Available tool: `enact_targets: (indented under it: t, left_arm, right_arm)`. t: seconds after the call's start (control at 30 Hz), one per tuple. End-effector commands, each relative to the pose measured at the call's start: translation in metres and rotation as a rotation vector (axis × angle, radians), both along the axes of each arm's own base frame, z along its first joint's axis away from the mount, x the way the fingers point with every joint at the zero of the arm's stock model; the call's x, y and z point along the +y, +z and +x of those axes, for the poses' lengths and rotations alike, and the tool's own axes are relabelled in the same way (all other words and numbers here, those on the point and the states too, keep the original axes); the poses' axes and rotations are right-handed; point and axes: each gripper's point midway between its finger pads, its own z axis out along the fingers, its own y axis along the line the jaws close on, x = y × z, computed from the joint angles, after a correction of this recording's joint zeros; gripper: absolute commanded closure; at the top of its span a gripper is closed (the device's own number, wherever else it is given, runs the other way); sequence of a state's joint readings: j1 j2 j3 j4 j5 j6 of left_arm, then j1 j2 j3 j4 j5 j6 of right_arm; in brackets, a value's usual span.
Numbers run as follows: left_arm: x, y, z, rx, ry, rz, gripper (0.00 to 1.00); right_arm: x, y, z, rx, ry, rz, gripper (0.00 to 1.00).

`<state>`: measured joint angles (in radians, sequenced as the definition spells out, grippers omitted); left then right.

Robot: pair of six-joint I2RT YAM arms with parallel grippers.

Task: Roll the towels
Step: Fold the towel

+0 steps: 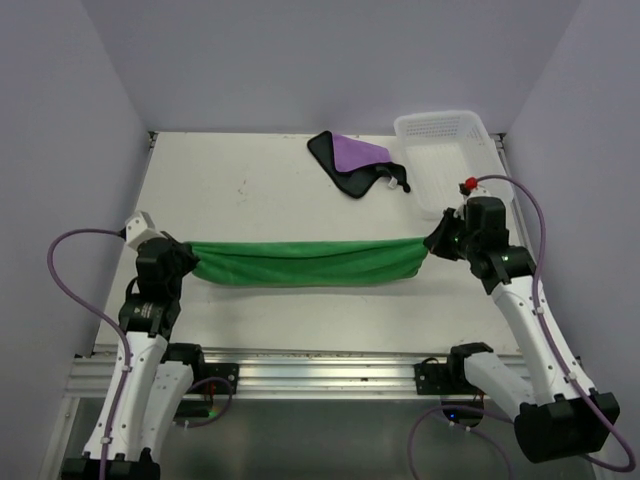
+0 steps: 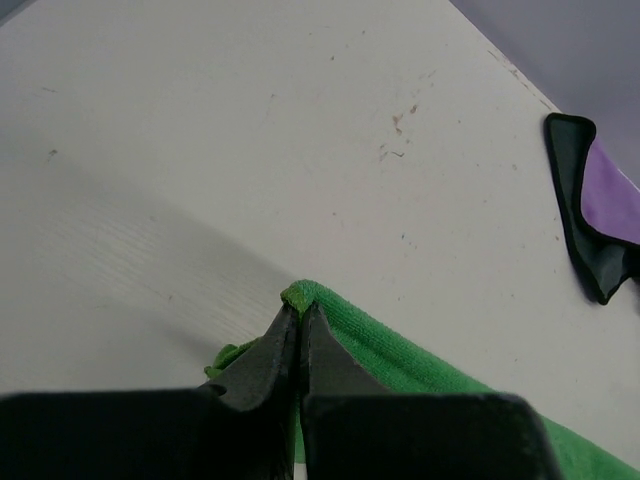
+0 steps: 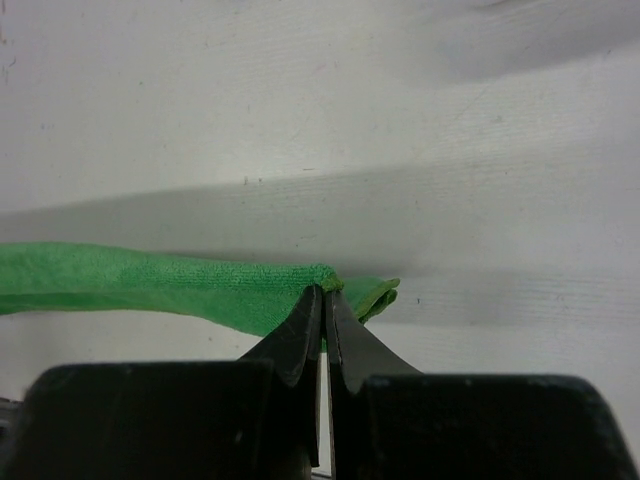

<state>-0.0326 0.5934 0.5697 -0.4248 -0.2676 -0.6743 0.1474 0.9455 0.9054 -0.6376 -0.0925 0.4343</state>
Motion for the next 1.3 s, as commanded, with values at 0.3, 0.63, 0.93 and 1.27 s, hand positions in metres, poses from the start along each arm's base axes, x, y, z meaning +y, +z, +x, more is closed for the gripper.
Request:
enact_targets:
  t: [0.3, 0.63, 0.93, 1.27]
  left_arm:
    - [0.015, -0.027, -0.011, 0.077, 0.102, -0.003, 1.0]
    - [0.018, -0.042, 0.026, 0.15, 0.114, -0.002, 1.0]
    - [0.021, -0.055, 0.066, 0.206, 0.115, 0.025, 1.0]
    - [0.023, -0.073, 0.09, 0.261, 0.121, 0.038, 1.0]
  right_arm:
    - [-0.001, -0.039, -0.007, 0.137, -0.02, -0.011, 1.0]
    - [-0.004, -0.063, 0.047, 0.193, -0.06, -0.072, 1.0]
    - [-0.001, -0.093, 0.091, 0.239, -0.057, -0.104, 1.0]
    - [0.003, -0.105, 0.127, 0.199, -0.041, -0.115, 1.0]
